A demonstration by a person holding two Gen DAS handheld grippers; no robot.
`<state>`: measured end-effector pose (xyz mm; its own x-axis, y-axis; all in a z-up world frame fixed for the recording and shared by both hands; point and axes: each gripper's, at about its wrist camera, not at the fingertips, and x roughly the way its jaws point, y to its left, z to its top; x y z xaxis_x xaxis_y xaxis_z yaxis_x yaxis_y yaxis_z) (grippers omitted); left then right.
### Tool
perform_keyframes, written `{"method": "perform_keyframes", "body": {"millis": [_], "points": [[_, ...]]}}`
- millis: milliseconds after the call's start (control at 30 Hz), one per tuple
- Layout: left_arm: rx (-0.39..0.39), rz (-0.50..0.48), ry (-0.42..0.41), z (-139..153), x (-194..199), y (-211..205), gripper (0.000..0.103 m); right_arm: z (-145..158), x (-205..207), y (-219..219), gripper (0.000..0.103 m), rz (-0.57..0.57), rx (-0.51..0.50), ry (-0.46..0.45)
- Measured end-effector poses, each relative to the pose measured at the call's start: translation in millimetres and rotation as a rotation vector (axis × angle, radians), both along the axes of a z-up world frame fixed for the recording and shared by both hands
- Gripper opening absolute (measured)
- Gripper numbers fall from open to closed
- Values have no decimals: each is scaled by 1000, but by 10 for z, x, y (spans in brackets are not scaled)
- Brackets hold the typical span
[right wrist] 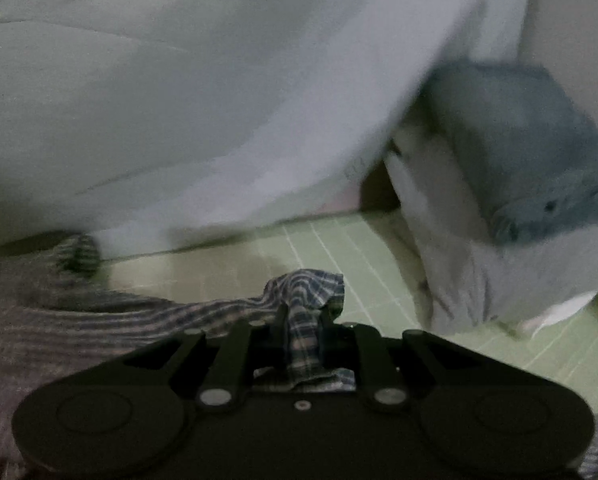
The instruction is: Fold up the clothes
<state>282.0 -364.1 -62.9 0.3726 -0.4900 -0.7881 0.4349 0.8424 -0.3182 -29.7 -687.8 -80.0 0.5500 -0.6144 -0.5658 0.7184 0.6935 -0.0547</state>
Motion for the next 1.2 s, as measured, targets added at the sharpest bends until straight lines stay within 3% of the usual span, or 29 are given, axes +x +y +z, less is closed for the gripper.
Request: {"method": "perform_keyframes", "body": {"millis": [133,233,600,667,733,767,833,933,1067,1200], "points": [[-22,30,-55,281,-533,511,95,221,-193,593,13,103,-104,-26],[23,20,-72,283,-950,856,95,266,-336,1053,13,182,-153,-28],[143,36,28,-156,-2033,1754,95,-258,-793,2538,15,495,-96,108],[158,45,27,-195,-2224,1904,95,-353,-876,2639,24,502,-44,123],[165,58,36,-250,-2381,1992,95,-384,-991,2716,50,492,-30,122],[168,64,41,-275,-2471,2039,95,-376,-1056,2736,57,481,-36,115],[175,63,48,-328,-2635,2118,95,-357,-1190,2747,81,453,-40,94],[198,39,52,-343,-2770,2170,95,-331,-1388,2702,102,388,-20,62],[216,4,44,-355,-2875,2193,95,-316,-1635,2557,103,249,73,-5],[200,-4,89,-353,-2847,2095,95,-311,-1833,2494,103,101,125,7]]}}
